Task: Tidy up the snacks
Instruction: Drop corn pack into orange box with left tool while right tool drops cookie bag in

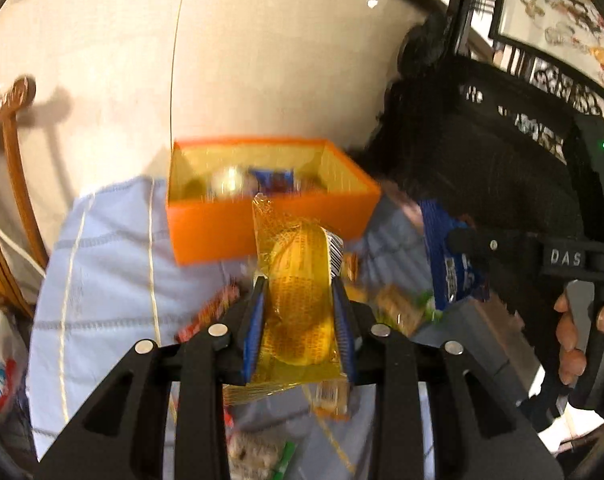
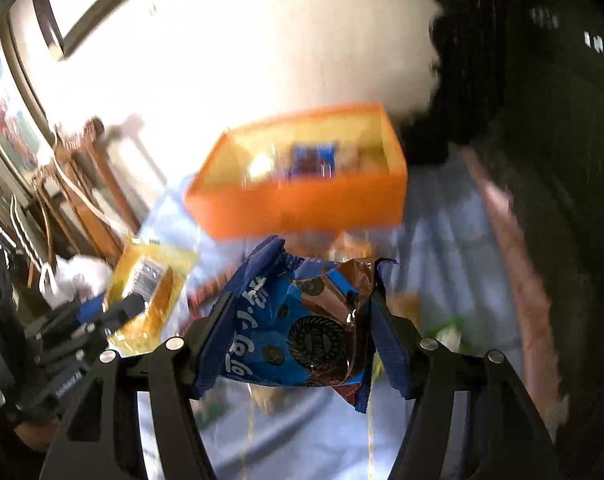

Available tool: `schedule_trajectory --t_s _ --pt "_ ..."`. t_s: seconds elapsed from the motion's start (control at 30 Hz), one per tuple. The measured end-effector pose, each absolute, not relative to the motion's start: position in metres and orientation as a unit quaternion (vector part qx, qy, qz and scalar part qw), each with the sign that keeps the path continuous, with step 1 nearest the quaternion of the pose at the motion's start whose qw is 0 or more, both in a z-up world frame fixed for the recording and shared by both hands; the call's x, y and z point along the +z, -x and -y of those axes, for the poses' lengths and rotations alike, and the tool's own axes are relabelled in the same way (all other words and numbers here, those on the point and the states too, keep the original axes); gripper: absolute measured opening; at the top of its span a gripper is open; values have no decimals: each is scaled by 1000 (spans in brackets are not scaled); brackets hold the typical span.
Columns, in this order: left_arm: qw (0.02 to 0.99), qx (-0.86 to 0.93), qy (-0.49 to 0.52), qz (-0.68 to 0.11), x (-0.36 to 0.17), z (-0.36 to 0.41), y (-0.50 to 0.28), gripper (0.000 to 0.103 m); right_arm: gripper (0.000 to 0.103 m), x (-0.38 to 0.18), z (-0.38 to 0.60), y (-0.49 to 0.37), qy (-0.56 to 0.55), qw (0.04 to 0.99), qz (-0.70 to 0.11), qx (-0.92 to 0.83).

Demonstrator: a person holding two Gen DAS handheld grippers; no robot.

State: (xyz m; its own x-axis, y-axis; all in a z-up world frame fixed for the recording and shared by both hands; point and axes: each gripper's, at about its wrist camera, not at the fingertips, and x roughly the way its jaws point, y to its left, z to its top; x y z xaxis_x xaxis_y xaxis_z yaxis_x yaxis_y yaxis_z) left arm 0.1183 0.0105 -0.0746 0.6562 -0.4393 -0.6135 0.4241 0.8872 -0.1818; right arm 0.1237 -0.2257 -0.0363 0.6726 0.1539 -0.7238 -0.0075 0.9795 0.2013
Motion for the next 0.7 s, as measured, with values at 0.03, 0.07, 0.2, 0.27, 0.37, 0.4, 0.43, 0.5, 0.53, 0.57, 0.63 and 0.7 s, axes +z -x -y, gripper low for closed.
schedule_trajectory --t_s 0.03,0.07,0.2,0.27,0.37,0.4,0.43,0.5,0.53,0.57,0.63,0.7 --pt "912 -236 13 -335 -65 -9 -126 30 66 -25 228 -130 -98 914 -390 44" --pt "914 -235 14 -331 -58 -9 -131 30 66 -17 230 -135 -102 917 -383 43" --pt "927 -230 11 -296 -23 -4 -155 30 66 21 235 -161 -103 931 -348 40" --pt "932 -226 9 -284 -9 -2 -169 30 66 35 239 -174 -102 935 -337 37" --pt "935 -221 13 -277 3 -3 -184 30 66 50 248 -188 -107 940 -324 30" --pt "936 -219 14 -275 6 -2 -190 30 66 53 251 -195 -109 940 -323 28" --pt "937 -218 14 -274 9 0 -196 30 66 55 252 -198 -109 940 -323 28" --pt "939 -215 7 -269 13 4 -206 30 66 59 252 -210 -103 941 -322 25" --pt "940 -214 4 -267 14 6 -213 30 66 61 252 -216 -99 941 -321 24" --pt "941 -212 2 -265 16 8 -221 30 66 61 251 -223 -94 942 -322 24" --pt "942 -209 1 -263 19 11 -235 30 66 62 249 -235 -87 943 -321 23" --pt "943 -205 0 -262 20 16 -252 30 66 63 249 -250 -83 943 -320 22"
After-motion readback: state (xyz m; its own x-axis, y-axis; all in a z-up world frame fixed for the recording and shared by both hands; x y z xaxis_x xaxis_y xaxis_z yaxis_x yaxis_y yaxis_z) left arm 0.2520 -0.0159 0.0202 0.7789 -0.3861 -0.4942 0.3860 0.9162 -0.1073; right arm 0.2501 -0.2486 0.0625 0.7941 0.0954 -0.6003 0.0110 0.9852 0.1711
